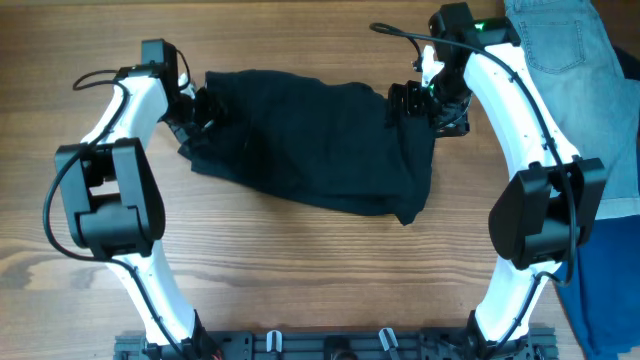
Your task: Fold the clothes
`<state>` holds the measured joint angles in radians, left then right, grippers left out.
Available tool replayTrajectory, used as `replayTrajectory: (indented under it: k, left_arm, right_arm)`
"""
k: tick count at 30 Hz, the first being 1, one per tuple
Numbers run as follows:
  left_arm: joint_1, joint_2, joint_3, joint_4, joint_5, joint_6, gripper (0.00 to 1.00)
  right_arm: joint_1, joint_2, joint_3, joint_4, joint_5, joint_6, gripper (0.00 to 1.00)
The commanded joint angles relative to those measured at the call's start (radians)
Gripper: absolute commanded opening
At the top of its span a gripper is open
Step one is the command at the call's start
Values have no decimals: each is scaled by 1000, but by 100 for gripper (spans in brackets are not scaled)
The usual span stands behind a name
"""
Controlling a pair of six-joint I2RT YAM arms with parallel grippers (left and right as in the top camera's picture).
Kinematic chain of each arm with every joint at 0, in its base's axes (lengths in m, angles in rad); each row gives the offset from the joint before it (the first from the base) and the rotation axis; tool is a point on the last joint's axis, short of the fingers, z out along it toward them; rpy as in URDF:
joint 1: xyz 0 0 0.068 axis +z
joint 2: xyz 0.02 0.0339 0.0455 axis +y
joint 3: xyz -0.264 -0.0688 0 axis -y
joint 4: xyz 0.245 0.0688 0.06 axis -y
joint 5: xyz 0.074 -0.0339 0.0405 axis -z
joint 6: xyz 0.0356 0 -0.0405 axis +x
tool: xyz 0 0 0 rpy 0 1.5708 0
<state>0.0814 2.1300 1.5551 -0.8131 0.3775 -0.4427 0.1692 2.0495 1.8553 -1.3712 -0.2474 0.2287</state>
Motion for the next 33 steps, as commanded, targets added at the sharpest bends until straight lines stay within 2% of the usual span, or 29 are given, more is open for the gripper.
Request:
replayTrajectory:
  k: [1,5,8,11,14,16,17,18,19,20,21,22,23,25,26,28,33]
  left_arm:
    - [6,-116,-3,34,67,16,73]
    - [6,-186,-3,50,63,17,76]
    - [6,-201,-3,54,-29,28,79]
    - [6,-182,-3,51,-62,50,72]
    - [9,-148,-3,59,-76,100,74]
    - [11,-119,-3,55,-54,182,66]
    - [13,-111,-3,53,-33,228,55]
    - [13,-104,-3,51,-24,263,49]
    - [14,-99,-3,47,-24,306,28]
    - [16,-95,-3,43,-26,346,24]
    - [17,-90,-3,34,-65,397,33]
    - [18,-87,-3,24,-110,429,47]
    - [21,-85,-3,12,-167,461,67]
    - [28,-84,-3,-8,-224,505,72]
    - [35,-84,-3,-15,-249,518,82]
    - [55,-84,-3,-18,-295,523,93]
    - [96,-64,-3,-24,-249,540,92]
  right_arm:
    - [3,-19,-4,2,-17,-20,100]
    - [3,-19,-4,6,-18,-28,100]
    - [3,-19,-4,6,-32,-47,100]
    - [3,-19,-4,3,-71,-83,100]
    - [3,-19,-4,-6,-123,-118,100]
    - [3,-19,-4,-22,-209,-201,100]
    - [3,-19,-4,-30,-239,-227,100]
    - [3,-19,-4,-36,-262,-250,100]
    - [3,-19,-4,-42,-279,-262,100]
    - [3,-19,-4,-47,-282,-264,100]
    - [3,-19,-4,-55,-291,-279,100]
    - [3,-19,-4,-61,-304,-298,100]
    - [3,-19,-4,-68,-314,-307,100]
    - [3,-19,-4,-73,-316,-308,100]
    - [3,-19,-4,-74,-316,-307,100]
    - [3,-19,-4,-75,-323,-307,100]
    - [3,-19,-4,-81,-331,-307,100]
